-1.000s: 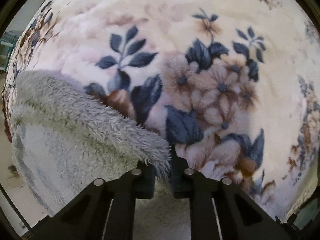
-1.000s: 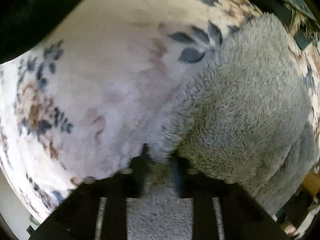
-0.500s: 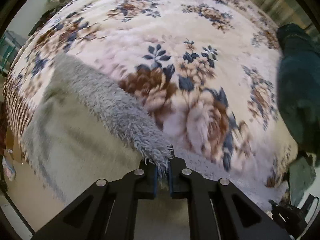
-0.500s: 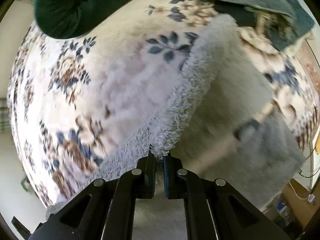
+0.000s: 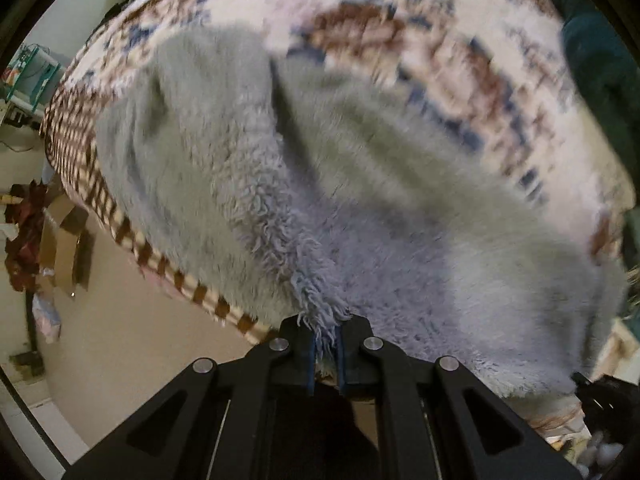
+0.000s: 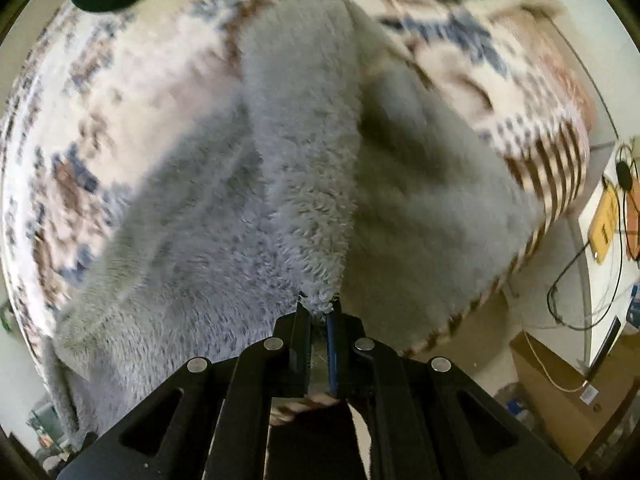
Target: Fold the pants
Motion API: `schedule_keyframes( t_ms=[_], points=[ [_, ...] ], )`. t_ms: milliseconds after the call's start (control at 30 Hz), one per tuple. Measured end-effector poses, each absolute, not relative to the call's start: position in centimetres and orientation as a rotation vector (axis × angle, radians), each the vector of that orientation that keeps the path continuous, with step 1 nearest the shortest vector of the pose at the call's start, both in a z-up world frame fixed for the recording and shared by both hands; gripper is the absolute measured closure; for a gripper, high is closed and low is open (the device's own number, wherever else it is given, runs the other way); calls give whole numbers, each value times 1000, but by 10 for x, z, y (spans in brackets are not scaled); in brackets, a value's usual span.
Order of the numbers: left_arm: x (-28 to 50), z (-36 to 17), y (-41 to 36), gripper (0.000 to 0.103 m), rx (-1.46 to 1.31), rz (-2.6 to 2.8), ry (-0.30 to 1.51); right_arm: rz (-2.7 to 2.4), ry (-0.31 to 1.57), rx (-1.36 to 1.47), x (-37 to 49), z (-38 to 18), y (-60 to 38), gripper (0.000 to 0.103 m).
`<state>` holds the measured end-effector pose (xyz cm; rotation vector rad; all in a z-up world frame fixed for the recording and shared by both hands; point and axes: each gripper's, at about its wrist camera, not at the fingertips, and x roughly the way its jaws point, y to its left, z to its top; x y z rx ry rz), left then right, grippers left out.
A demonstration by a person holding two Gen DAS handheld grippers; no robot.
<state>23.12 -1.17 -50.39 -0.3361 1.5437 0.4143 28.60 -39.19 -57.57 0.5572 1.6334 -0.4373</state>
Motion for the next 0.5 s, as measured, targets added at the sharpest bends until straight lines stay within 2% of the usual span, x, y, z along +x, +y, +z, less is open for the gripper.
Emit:
schedule_keyframes(
  t_ms=[133,233,267,300,333,400,467,500],
  points=[
    [227,-542,-11,97,-303,440,1573,-428,1685,552,263,-603,-393,97],
    [229,-538,-6,93,-323,460,1550,-374,1732,570,253,-616,-398,89],
    [229,-534,-6,93,-333,460,1542,-331,1739,591,248,-615,-401,79],
    [229,-528,-5,92,-341,455,1536,-298,1729,620,245,-609,-404,65],
    [229,-520,-4,90,-345,456,1527,-279,1717,640,242,-605,-407,59],
    [227,-505,-4,77,-343,457,1495,-234,1655,694,232,-580,-426,46],
    [225,-490,-4,47,-326,463,1464,-267,1580,678,225,-555,-449,39],
    [224,-485,-4,39,-325,464,1449,-301,1547,653,222,-545,-459,37]
  ],
)
